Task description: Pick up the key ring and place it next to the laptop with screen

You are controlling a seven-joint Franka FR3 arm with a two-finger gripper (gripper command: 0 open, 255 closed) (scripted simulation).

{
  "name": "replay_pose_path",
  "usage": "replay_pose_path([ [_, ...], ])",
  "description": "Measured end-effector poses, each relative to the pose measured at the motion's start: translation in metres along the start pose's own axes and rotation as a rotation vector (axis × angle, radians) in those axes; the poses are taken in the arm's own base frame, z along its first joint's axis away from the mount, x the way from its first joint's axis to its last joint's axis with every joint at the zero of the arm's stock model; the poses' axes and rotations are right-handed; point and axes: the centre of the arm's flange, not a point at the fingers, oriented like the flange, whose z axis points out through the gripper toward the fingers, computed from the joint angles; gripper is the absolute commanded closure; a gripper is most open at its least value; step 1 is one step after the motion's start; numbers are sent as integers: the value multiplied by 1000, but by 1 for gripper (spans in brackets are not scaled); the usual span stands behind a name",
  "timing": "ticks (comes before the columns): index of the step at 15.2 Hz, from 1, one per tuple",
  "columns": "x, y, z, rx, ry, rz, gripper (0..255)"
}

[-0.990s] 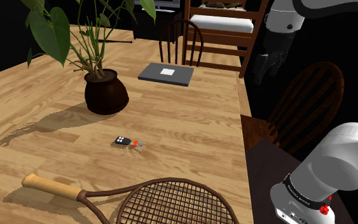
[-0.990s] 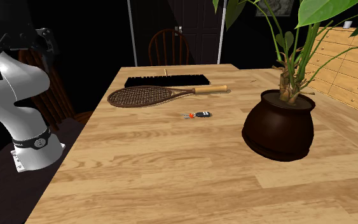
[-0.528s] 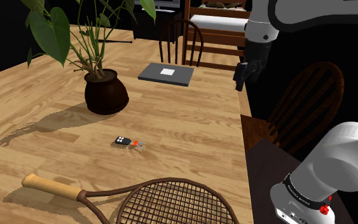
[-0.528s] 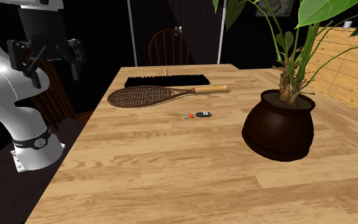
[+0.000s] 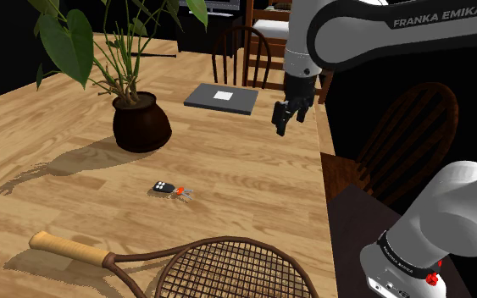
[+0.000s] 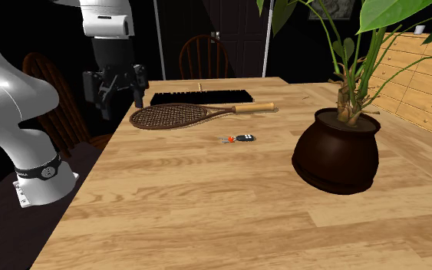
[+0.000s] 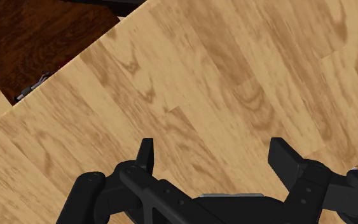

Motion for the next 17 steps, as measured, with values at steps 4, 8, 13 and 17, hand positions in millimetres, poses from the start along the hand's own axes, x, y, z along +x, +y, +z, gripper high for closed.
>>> replay_pose_path([
  [4, 23, -38, 20, 6, 13, -41, 0],
  [8, 46, -80, 37, 13, 25, -82, 0],
  [13, 77, -133, 59, 22, 42, -134, 0],
  [17, 95, -176, 76, 28, 54, -176, 0],
])
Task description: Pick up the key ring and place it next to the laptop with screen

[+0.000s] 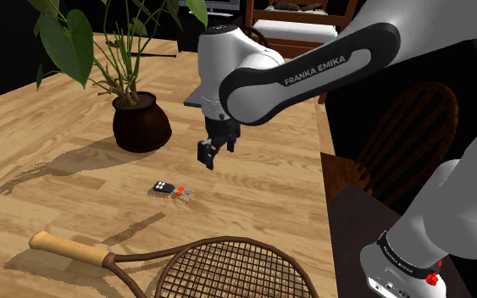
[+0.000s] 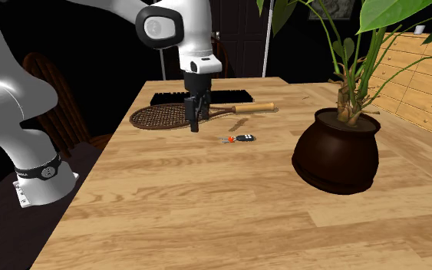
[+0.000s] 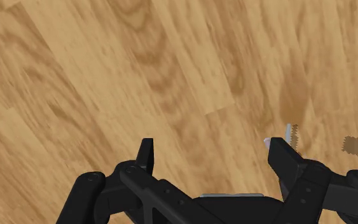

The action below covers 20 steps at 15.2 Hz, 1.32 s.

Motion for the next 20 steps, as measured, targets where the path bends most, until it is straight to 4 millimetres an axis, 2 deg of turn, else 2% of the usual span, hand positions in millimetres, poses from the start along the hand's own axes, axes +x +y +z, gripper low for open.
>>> replay_pose_path([
  [7, 48, -68, 34, 13, 23, -72, 0],
  [10, 63, -97, 47, 18, 31, -101, 0],
  [12, 66, -104, 54, 19, 34, -107, 0],
  [17, 68, -108, 82, 19, 34, -108, 0],
  [20, 69, -107, 88, 19, 34, -108, 0],
])
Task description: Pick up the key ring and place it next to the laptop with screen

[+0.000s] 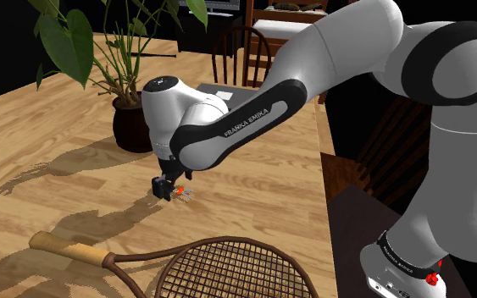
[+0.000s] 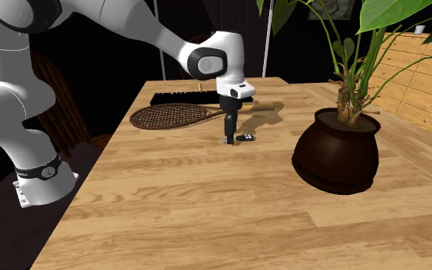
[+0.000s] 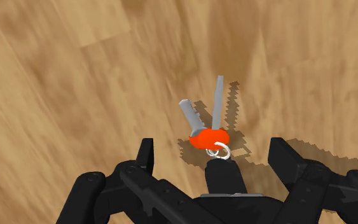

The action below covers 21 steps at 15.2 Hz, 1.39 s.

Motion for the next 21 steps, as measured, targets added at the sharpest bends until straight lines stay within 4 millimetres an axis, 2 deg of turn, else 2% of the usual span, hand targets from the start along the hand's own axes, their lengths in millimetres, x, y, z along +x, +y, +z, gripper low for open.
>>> replay_pose_path([
  [4, 0, 0, 1, 0, 0, 0, 0],
  [5, 0, 0, 1, 0, 0, 0, 255],
  [15, 0, -1, 0, 1, 2, -1, 255],
  [21, 1, 0, -26, 0, 1, 0, 255],
])
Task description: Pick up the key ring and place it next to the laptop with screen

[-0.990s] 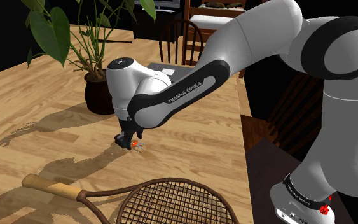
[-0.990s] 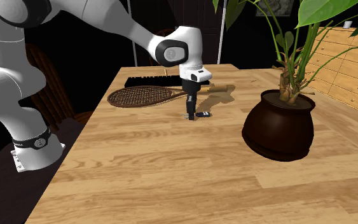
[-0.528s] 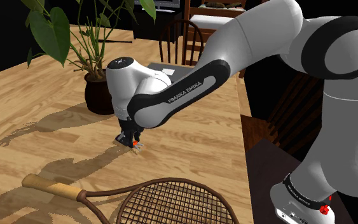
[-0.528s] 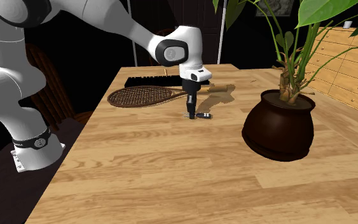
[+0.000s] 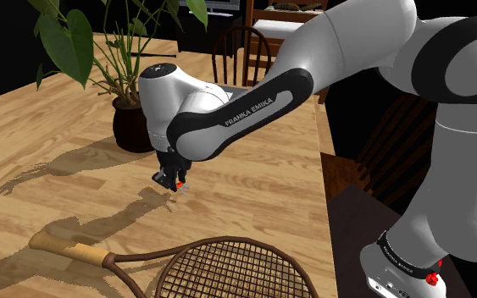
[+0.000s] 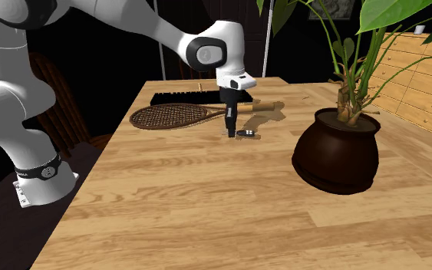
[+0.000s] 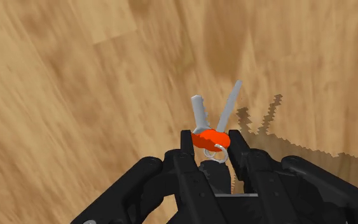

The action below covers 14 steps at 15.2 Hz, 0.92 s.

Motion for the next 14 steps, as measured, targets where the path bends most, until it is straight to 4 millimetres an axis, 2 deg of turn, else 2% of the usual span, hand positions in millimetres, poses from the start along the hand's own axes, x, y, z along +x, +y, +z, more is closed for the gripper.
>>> replay_pose_path([
  [12, 5, 1, -60, 0, 0, 0, 255],
  [14, 11, 17, -61, 0, 0, 0, 255],
])
